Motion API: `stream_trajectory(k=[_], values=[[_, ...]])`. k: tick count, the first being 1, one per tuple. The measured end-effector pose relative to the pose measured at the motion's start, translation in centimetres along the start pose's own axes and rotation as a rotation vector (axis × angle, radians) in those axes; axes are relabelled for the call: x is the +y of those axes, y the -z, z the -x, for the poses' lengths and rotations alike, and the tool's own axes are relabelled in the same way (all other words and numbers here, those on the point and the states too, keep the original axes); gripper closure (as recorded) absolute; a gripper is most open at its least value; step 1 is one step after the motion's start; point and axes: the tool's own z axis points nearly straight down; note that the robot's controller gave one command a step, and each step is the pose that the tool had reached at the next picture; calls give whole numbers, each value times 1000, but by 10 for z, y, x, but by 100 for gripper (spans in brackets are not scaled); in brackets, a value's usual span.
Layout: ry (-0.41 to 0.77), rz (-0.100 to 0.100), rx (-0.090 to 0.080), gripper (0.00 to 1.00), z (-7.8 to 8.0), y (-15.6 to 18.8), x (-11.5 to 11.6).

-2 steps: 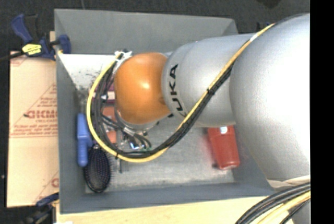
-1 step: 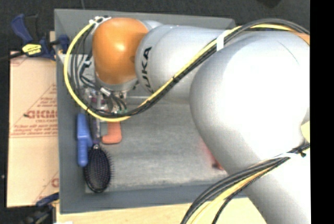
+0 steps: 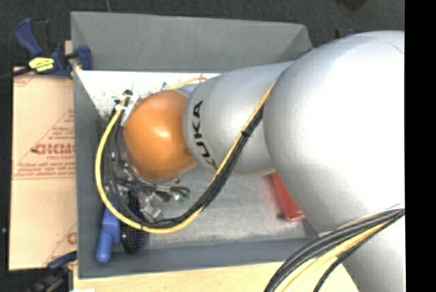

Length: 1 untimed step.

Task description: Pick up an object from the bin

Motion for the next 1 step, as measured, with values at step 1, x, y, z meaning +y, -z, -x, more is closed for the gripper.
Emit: stream_trajectory(k=[1], values=[[-228, 20, 24, 100, 75, -7, -82]])
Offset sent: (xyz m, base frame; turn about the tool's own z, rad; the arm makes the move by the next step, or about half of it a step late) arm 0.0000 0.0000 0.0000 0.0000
